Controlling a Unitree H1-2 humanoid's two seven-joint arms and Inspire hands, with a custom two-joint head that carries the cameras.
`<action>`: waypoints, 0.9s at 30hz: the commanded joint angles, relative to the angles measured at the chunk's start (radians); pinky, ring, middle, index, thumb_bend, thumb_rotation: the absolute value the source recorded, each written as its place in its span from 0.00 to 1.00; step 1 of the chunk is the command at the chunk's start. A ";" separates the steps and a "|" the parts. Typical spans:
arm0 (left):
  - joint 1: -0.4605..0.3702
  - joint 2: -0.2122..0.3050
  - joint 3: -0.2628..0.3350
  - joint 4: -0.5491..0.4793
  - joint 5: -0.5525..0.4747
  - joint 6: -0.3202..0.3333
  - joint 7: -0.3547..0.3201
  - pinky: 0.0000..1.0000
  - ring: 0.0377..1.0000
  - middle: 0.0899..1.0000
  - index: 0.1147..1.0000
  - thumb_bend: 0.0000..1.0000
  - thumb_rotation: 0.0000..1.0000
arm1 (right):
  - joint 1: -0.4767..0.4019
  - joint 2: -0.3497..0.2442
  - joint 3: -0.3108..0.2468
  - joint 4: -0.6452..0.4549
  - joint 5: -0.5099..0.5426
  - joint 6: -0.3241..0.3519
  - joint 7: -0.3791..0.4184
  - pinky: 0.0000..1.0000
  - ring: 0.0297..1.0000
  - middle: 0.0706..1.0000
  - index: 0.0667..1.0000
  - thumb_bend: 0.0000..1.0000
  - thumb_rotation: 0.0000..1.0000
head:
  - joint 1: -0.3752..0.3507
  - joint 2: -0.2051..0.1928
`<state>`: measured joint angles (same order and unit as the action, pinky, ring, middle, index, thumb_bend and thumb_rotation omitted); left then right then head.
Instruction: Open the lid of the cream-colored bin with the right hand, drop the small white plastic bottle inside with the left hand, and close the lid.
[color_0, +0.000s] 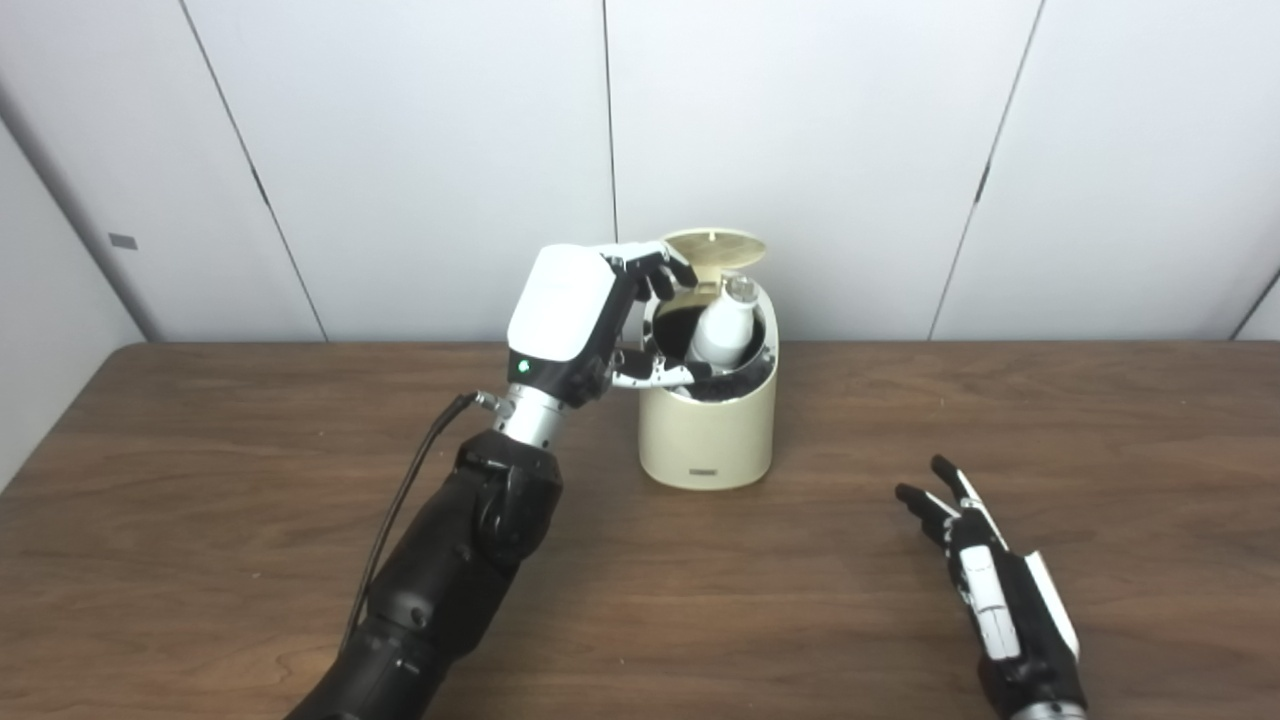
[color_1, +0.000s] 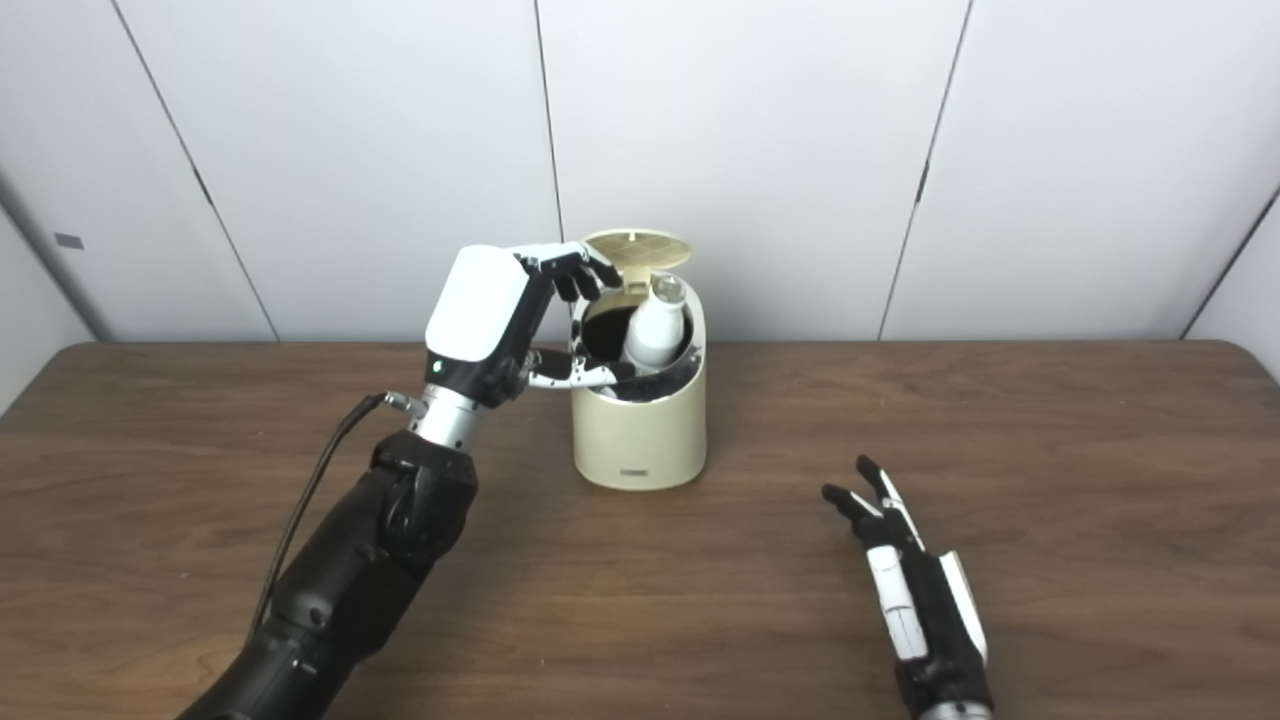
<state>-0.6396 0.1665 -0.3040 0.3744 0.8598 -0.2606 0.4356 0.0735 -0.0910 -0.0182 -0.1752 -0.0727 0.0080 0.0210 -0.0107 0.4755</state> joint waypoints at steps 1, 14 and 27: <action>-0.045 0.013 0.002 -0.014 0.007 -0.017 0.033 0.43 0.45 0.45 0.51 1.00 0.11 | -0.016 0.000 0.003 -0.025 0.001 -0.011 0.001 0.93 0.90 0.82 0.92 0.65 1.00 | -0.001 0.001; 0.051 -0.003 0.078 -0.218 -0.136 -0.030 -0.016 0.38 0.39 0.40 0.48 0.98 0.07 | -0.016 -0.003 -0.001 -0.022 0.015 -0.018 0.003 0.94 0.89 0.82 0.92 0.64 1.00 | 0.007 0.010; 0.229 -0.017 0.216 -0.424 -0.234 0.019 -0.083 0.28 0.34 0.42 0.45 0.50 0.00 | -0.040 -0.006 -0.015 0.014 0.062 -0.044 0.009 0.91 0.90 0.87 0.92 0.67 1.00 | 0.019 0.008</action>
<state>-0.4080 0.1532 -0.1013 -0.0131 0.6435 -0.2446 0.3451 0.0556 -0.0921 -0.0287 -0.1507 -0.0236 -0.0015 0.0235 0.0077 0.4832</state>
